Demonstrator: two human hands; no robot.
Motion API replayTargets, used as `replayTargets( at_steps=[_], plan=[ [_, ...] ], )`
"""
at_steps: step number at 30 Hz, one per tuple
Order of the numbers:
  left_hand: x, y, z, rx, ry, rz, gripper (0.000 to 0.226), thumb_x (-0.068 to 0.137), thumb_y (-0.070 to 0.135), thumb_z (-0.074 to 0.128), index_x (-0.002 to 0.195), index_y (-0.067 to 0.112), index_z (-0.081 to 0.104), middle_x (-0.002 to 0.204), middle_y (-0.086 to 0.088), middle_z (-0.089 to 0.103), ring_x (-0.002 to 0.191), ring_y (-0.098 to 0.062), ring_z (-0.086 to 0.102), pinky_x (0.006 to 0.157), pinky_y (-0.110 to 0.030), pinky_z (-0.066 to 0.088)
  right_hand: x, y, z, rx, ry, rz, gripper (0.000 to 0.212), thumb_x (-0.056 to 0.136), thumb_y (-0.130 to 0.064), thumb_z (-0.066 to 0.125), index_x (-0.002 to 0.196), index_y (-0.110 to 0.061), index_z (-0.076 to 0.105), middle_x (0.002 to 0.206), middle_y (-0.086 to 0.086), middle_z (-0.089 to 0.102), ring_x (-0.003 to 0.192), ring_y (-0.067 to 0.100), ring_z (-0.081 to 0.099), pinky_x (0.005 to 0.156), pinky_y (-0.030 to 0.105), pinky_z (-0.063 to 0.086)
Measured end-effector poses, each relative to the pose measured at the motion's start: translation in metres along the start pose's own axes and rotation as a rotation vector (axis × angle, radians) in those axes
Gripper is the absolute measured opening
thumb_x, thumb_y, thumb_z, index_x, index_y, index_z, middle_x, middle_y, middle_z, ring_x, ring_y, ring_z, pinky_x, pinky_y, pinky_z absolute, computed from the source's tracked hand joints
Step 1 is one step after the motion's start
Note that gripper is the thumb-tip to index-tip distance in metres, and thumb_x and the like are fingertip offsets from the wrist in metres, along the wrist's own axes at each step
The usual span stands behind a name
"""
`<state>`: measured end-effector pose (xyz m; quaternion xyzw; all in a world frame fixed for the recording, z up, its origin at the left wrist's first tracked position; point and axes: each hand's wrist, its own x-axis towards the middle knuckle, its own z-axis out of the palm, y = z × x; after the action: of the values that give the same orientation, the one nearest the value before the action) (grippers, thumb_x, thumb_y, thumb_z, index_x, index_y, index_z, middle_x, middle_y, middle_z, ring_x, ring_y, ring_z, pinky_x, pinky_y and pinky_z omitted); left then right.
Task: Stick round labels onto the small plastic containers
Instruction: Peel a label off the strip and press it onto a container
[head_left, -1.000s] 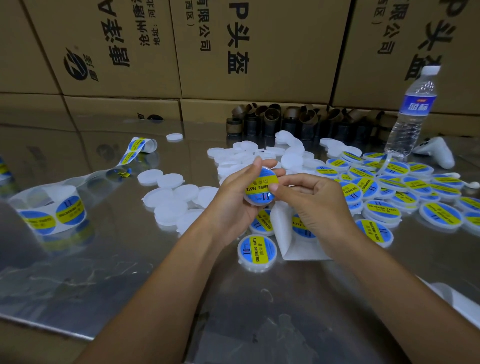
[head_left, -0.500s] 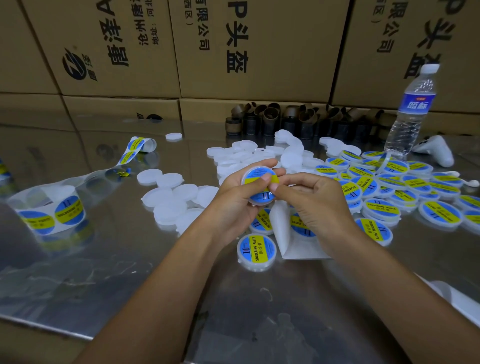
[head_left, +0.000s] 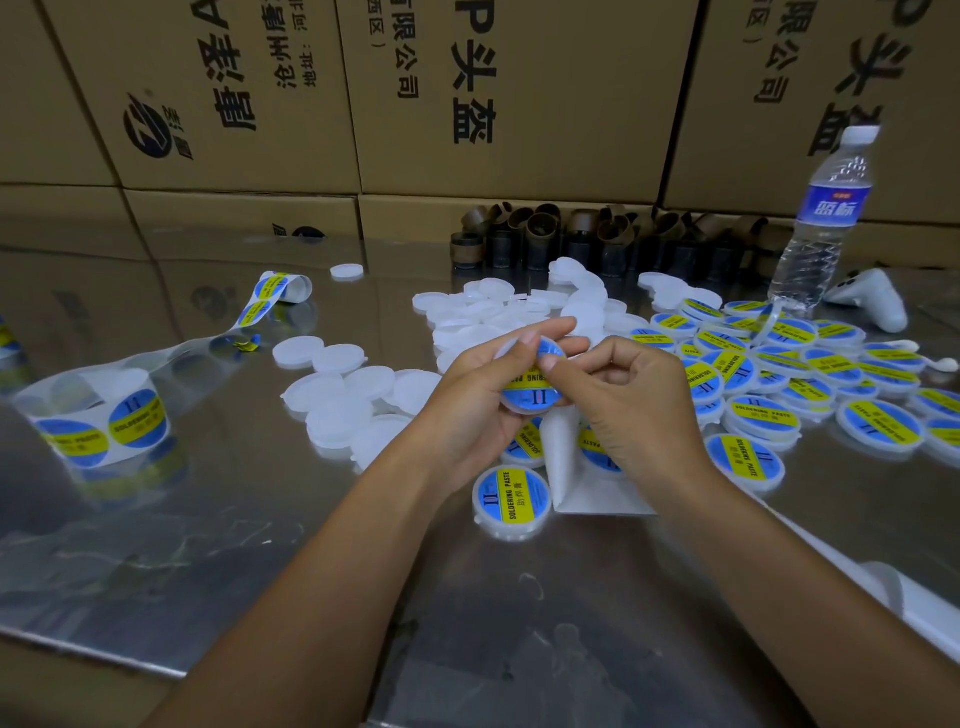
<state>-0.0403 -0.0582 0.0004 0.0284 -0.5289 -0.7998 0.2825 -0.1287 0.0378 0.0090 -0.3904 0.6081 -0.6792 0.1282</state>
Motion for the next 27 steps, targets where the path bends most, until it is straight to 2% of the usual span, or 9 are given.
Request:
replayTargets(
  at_steps=[2,6,11,14,18,23,25,27],
  plan=[
    [-0.001,0.0,0.0,-0.006,-0.016,-0.003,0.028,0.084,0.026,0.053,0.105,0.015,0.069,0.112,-0.006,0.07,0.109,-0.021,0.064,0.089,-0.027,0.053,0.0,0.002,0.0,-0.066,0.011,-0.047,0.02,0.076,-0.023,0.076,0.064,-0.015,0.061,0.054,-0.005,0.065,0.055,0.003,0.063,0.054,0.013,0.046],
    [-0.001,0.0,0.001,-0.007,-0.029,-0.005,0.03,0.084,0.025,0.053,0.109,0.014,0.066,0.113,-0.004,0.07,0.111,-0.018,0.063,0.09,-0.025,0.052,0.001,0.006,0.001,-0.252,0.049,-0.163,0.027,0.079,-0.03,0.072,0.065,-0.018,0.053,0.045,-0.013,0.053,0.045,-0.001,0.049,0.047,0.009,0.035],
    [0.0,0.001,0.001,-0.044,-0.025,-0.003,0.032,0.085,0.024,0.05,0.111,0.01,0.062,0.111,-0.004,0.07,0.108,-0.017,0.065,0.088,-0.026,0.053,-0.002,0.013,0.002,-0.557,0.021,-0.268,0.034,0.083,-0.047,0.057,0.078,-0.021,0.037,0.046,-0.007,0.042,0.049,0.011,0.045,0.049,0.031,0.034],
    [0.0,0.002,0.001,-0.06,-0.021,-0.003,0.033,0.086,0.025,0.049,0.112,0.008,0.062,0.112,-0.005,0.07,0.108,-0.018,0.065,0.091,-0.028,0.053,0.0,0.015,0.002,-0.505,0.036,-0.209,0.036,0.08,-0.053,0.056,0.077,-0.021,0.04,0.046,-0.006,0.044,0.048,0.009,0.043,0.05,0.031,0.035],
    [0.001,0.002,0.001,-0.085,-0.03,-0.003,0.033,0.085,0.024,0.05,0.109,0.006,0.064,0.115,-0.008,0.069,0.111,-0.02,0.063,0.096,-0.032,0.05,0.002,0.011,0.002,-0.267,0.02,-0.15,0.026,0.083,-0.045,0.061,0.069,-0.023,0.059,0.05,-0.002,0.054,0.047,0.006,0.046,0.05,0.019,0.037],
    [0.0,0.001,0.0,-0.04,-0.023,0.015,0.029,0.084,0.023,0.053,0.106,0.009,0.066,0.112,-0.005,0.07,0.108,-0.019,0.065,0.086,-0.027,0.054,0.002,0.006,0.003,-0.147,-0.062,-0.125,0.027,0.088,-0.035,0.06,0.064,-0.023,0.065,0.055,-0.006,0.06,0.055,0.005,0.051,0.056,0.022,0.041],
    [0.0,0.001,0.0,0.016,0.031,0.023,0.028,0.082,0.023,0.056,0.104,0.01,0.067,0.105,-0.006,0.072,0.1,-0.017,0.068,0.08,-0.024,0.054,0.003,0.006,0.002,-0.16,-0.05,-0.126,0.028,0.088,-0.035,0.06,0.067,-0.019,0.067,0.058,-0.001,0.062,0.057,0.008,0.051,0.057,0.028,0.043],
    [0.0,0.0,-0.001,0.098,0.104,0.03,0.026,0.084,0.022,0.058,0.104,0.007,0.067,0.098,-0.01,0.072,0.092,-0.019,0.069,0.074,-0.024,0.055,0.002,0.006,0.002,-0.168,-0.016,-0.126,0.026,0.089,-0.034,0.06,0.069,-0.018,0.067,0.059,-0.003,0.063,0.057,0.008,0.053,0.057,0.027,0.045]
  ],
)
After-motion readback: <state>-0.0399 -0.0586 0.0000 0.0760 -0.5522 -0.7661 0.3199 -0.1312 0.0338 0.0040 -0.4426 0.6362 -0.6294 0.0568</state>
